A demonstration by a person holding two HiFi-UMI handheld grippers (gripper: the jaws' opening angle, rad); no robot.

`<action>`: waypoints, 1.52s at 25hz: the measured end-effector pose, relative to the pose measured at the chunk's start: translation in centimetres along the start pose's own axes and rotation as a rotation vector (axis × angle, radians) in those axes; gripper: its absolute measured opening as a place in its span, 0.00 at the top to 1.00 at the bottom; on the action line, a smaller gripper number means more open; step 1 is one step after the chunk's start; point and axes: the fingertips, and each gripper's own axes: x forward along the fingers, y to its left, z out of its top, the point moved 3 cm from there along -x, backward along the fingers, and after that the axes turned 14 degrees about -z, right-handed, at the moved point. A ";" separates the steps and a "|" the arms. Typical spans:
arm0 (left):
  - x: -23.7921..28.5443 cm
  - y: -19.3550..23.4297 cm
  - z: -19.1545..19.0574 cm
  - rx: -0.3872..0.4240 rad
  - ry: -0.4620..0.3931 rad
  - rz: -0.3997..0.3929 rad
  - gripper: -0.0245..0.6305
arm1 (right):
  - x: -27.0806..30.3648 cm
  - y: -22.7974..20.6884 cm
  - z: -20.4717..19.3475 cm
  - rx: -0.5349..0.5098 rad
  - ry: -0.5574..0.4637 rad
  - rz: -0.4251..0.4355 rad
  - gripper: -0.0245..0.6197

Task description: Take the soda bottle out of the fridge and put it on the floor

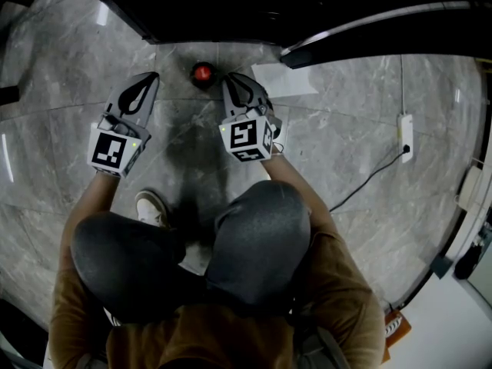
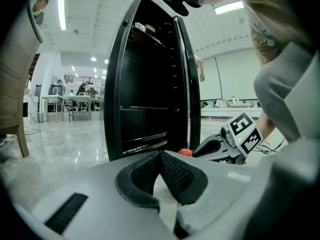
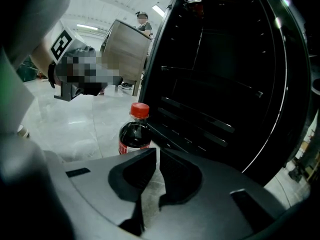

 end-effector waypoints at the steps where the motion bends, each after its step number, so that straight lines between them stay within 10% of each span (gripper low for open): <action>1: 0.0 0.1 0.0 -0.001 0.001 -0.001 0.96 | 0.1 -0.2 0.1 0.004 -0.001 -0.002 0.94; 13: -0.4 1.0 0.9 -0.029 -0.024 0.022 0.96 | 0.5 -1.6 2.0 -0.008 0.030 -0.016 0.96; 38: -12.1 -6.5 18.2 -0.232 -0.092 0.186 0.96 | -13.5 -3.9 22.4 -0.005 0.055 0.081 0.96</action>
